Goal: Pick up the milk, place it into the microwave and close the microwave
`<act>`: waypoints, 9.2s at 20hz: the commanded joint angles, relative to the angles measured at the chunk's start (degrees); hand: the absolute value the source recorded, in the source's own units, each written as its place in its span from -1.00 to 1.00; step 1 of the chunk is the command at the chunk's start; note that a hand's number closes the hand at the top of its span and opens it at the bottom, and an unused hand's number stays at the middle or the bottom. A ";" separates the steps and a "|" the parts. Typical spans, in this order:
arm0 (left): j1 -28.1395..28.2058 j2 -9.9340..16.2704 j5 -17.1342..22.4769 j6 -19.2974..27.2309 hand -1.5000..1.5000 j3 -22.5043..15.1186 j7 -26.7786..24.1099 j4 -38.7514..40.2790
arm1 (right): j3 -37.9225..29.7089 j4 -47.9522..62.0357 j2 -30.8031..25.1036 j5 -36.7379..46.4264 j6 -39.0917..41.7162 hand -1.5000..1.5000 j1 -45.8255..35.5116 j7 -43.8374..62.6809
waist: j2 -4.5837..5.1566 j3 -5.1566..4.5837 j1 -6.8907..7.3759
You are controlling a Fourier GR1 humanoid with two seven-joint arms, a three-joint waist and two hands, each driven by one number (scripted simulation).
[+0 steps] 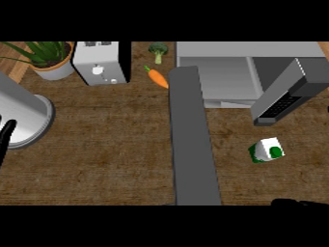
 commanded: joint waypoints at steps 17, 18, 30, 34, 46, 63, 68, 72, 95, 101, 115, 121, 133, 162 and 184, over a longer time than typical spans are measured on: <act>18.22 -2.28 11.37 -14.78 -1.00 10.74 -4.48 -6.89 | -7.75 29.29 2.25 6.69 -2.98 -1.00 1.95 -19.14 | 0.07 -0.01 0.51; 15.87 1.16 15.77 -11.94 -1.00 13.35 1.17 -9.57 | -7.04 30.27 2.91 7.84 -4.05 -1.00 0.90 -19.38 | 0.10 0.01 0.33; 21.30 -2.76 16.90 -17.58 -1.00 15.21 -2.54 -9.54 | -12.71 59.72 -0.77 8.17 -2.59 -1.00 -3.82 -38.11 | 0.12 0.04 0.70; 21.84 0.41 22.80 -18.02 -1.00 18.40 -0.55 -10.77 | -12.43 68.19 -1.43 11.92 -5.86 -1.00 -6.82 -42.42 | 0.14 0.07 1.01; 24.59 -2.97 20.60 -22.14 -1.00 19.02 -3.01 -9.95 | -18.15 97.45 -7.69 9.89 -2.05 -1.00 -17.71 -62.53 | 0.25 0.13 1.10; 24.30 0.18 26.96 -21.18 -1.00 20.59 0.16 -9.84 | -17.91 110.37 -6.67 10.69 -0.43 1.00 -29.96 -67.69 | 0.60 0.26 1.52; 25.78 0.21 26.54 -25.27 -1.00 22.24 -1.86 -6.69 | -17.84 111.62 -5.97 10.32 4.90 1.00 -30.19 -70.63 | 0.56 0.23 1.69; 24.39 0.48 27.37 -24.54 -1.00 21.39 -1.33 -5.88 | -16.00 111.33 -1.74 11.70 3.15 1.00 -33.72 -69.09 | 0.61 0.21 1.65; 23.70 0.61 28.77 -27.24 -1.00 24.54 1.59 -3.25 | -15.37 113.68 -3.51 13.90 -5.60 1.00 -52.88 -55.65 | 0.80 0.09 2.31; 18.39 2.49 27.95 -25.03 -1.00 24.85 1.67 -2.12 | -15.63 116.49 -8.40 14.50 -3.15 1.00 -57.93 -51.18 | 1.53 0.16 3.35; 13.29 3.08 26.72 -26.41 -1.00 21.61 1.85 1.46 | -14.34 118.05 -11.50 18.07 -18.97 1.00 -63.97 -45.75 | 4.02 0.28 7.32; 13.05 3.29 26.19 -26.06 -1.00 21.94 1.97 -0.70 | -14.78 118.98 -15.57 18.20 -19.62 1.00 -65.15 -43.33 | 4.27 0.42 8.82; 8.81 5.73 26.69 -25.04 -1.00 22.24 2.36 1.77 | -15.80 119.12 -17.23 17.83 -21.86 1.00 -65.96 -43.44 | 5.95 0.68 9.91; 3.78 8.12 20.94 -26.05 -1.00 21.09 2.94 5.79 | -13.18 121.55 -12.68 20.89 -18.26 -1.00 -72.71 -38.80 | 5.82 0.27 12.47; 6.87 5.08 17.69 -29.79 -1.00 17.83 2.34 9.03 | -17.06 118.60 -7.74 18.56 -27.65 -1.00 -76.03 -37.41 | 3.43 0.18 8.45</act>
